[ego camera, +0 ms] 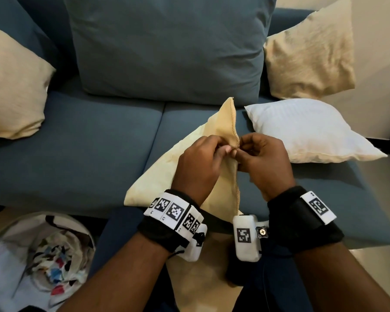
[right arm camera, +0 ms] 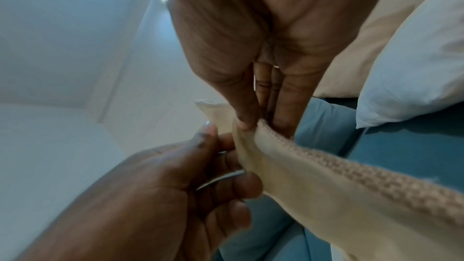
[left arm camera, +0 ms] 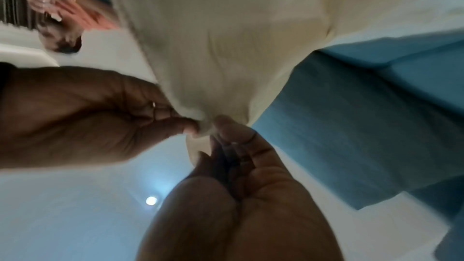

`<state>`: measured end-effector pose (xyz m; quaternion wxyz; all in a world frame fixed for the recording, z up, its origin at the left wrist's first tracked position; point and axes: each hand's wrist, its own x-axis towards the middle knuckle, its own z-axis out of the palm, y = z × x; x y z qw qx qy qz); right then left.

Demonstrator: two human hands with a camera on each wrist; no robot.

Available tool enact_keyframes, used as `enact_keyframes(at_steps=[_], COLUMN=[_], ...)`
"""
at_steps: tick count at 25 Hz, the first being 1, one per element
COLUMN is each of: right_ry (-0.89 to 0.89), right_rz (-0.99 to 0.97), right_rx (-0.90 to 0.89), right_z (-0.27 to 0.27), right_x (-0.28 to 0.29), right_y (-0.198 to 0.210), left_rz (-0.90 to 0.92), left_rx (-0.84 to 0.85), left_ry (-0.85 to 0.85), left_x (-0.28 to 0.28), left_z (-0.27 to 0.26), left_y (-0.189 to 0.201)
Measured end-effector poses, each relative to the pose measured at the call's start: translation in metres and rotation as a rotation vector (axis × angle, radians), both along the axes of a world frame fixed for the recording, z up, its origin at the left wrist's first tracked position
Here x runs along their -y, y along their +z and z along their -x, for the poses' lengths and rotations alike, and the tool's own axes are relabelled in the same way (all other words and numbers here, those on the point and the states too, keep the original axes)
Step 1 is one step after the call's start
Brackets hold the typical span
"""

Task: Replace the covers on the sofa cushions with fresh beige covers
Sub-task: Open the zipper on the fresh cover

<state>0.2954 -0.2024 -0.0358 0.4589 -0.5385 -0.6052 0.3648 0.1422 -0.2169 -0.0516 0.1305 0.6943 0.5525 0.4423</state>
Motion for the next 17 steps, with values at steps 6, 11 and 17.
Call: enact_keyframes(at_steps=[6,11,17], right_ry=[0.02,0.081,0.043], right_rz=[0.047,0.084,-0.024], right_rx=[-0.207,-0.285,0.065], right_z=[0.008,0.007,0.006], right_x=[0.012,0.014,0.004], right_y=[-0.005,-0.001,0.009], left_rz=[0.294,0.277,0.328], left_rx=[0.2,0.202,0.213], left_ry=[-0.078,-0.064,-0.11], left_x=[-0.001,-0.006,-0.009], left_z=[0.006,0.008,0.014], left_y=[0.005,0.001,0.008])
